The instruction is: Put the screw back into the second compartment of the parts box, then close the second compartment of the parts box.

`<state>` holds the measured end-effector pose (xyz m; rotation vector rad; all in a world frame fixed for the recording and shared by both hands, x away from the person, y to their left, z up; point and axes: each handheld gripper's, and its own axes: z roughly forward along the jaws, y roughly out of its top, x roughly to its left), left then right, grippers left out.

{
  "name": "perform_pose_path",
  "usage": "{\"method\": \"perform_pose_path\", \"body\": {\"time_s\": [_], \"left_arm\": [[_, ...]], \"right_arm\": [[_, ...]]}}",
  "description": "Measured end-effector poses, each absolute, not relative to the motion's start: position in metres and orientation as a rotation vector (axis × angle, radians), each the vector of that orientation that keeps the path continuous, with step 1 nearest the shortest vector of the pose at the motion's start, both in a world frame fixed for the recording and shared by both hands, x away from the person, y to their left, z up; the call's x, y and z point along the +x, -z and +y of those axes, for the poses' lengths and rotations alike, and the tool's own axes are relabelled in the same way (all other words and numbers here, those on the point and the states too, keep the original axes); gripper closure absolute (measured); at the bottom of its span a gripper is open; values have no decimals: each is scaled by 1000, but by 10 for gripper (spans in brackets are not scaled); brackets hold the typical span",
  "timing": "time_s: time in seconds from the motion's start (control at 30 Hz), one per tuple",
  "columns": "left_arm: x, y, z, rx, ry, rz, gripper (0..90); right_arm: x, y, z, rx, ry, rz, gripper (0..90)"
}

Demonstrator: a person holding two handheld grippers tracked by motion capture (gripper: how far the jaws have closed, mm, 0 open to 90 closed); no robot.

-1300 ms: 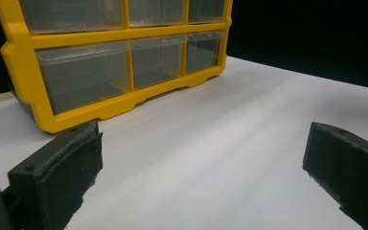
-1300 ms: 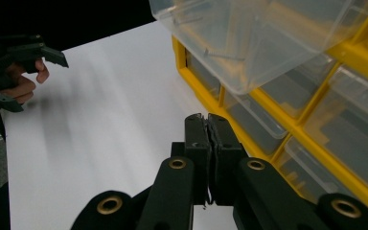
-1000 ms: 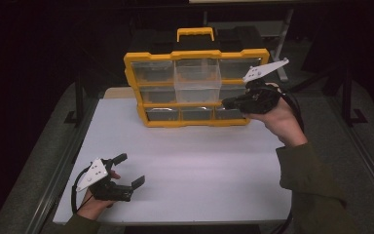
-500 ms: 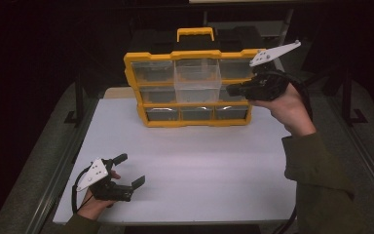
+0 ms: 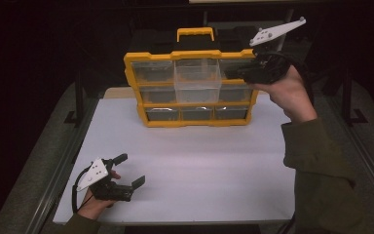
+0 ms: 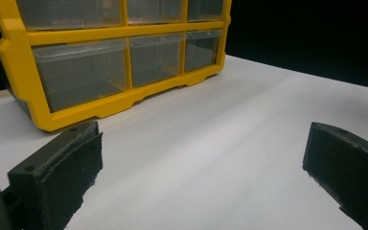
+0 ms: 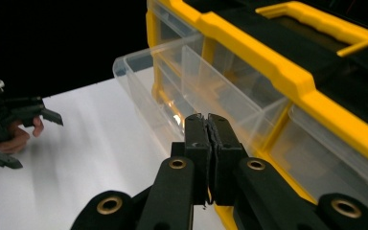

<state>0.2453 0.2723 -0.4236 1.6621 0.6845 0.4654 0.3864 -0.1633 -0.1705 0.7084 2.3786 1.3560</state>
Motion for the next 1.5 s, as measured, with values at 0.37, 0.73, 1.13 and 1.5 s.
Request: {"method": "perform_pose_path", "body": {"time_s": [0.37, 0.73, 1.13, 1.5], "left_arm": [[245, 423, 273, 1661, -469, 682, 0], [245, 423, 273, 1657, -470, 683, 0], [245, 423, 273, 1660, -466, 687, 0], [246, 423, 272, 1656, -463, 689, 0]], "right_arm": [[406, 172, -134, 693, -1371, 2410, 872], [422, 180, -109, 697, -1374, 2440, 840], [410, 175, -110, 654, -1420, 2448, 894], [387, 177, -107, 546, -1451, 2482, 894]]}}
